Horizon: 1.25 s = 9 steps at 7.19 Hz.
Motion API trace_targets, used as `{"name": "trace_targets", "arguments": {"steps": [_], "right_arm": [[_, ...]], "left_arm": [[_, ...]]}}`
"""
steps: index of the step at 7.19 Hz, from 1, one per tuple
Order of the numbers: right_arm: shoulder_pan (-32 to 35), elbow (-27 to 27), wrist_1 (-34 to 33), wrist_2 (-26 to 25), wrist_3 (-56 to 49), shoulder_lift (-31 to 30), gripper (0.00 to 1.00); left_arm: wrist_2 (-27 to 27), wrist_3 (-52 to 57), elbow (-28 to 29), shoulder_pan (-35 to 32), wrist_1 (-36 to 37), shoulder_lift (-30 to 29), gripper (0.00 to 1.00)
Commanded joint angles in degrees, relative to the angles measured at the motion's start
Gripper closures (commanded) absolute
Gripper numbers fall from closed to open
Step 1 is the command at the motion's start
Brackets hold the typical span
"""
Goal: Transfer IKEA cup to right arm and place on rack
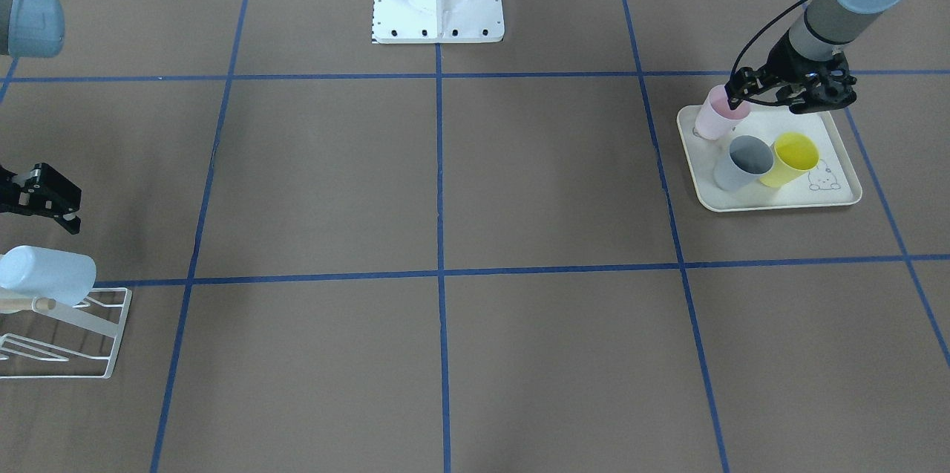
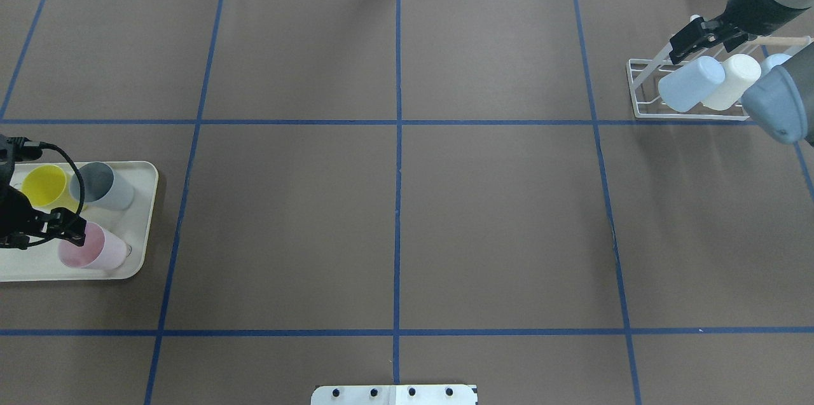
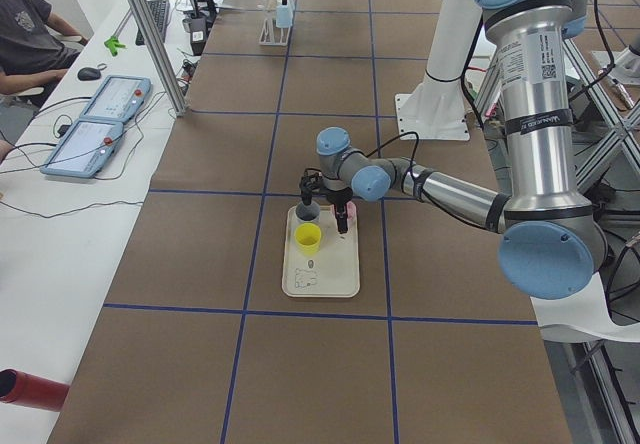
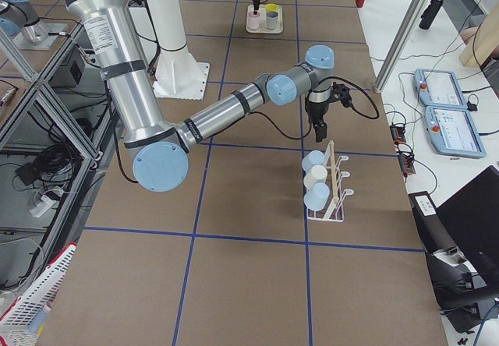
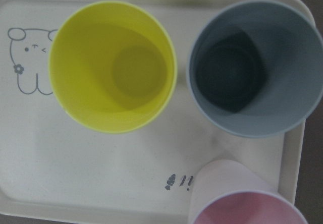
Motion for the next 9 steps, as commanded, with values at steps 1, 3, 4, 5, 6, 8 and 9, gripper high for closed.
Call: {"name": "trace_targets", "arguments": {"steps": [1, 3, 4, 5, 6, 8, 9], "right_arm": [[0.0, 0.1, 0.0, 0.0, 0.0, 0.0, 0.01], [-0.1, 0.1, 0.0, 0.0, 0.0, 0.0, 0.01], [0.0, 0.3, 0.0, 0.0, 0.0, 0.1, 0.01], [-0.1, 0.3, 0.0, 0.0, 0.0, 0.1, 0.01], [0.0, 0.4, 0.0, 0.0, 0.0, 0.1, 0.01], [0.0, 0.4, 0.0, 0.0, 0.0, 0.1, 0.01], [0.0, 0.7, -0.1, 0.0, 0.0, 0.1, 0.01]], "left_arm": [[0.0, -0.1, 0.1, 1.2, 0.0, 0.0, 0.41], [0.0, -0.1, 0.1, 1.8, 0.0, 0.0, 0.43], [-0.1, -0.1, 0.1, 1.8, 0.0, 0.0, 0.56], [-0.1, -0.1, 0.1, 1.8, 0.0, 0.0, 0.83], [-0.1, -0.1, 0.0, 1.8, 0.0, 0.0, 1.00], [-4.9, -0.1, -1.7, 1.4, -0.1, 0.0, 1.00], [-5.7, 0.0, -4.5, 0.9, 0.1, 0.8, 1.00]]}}
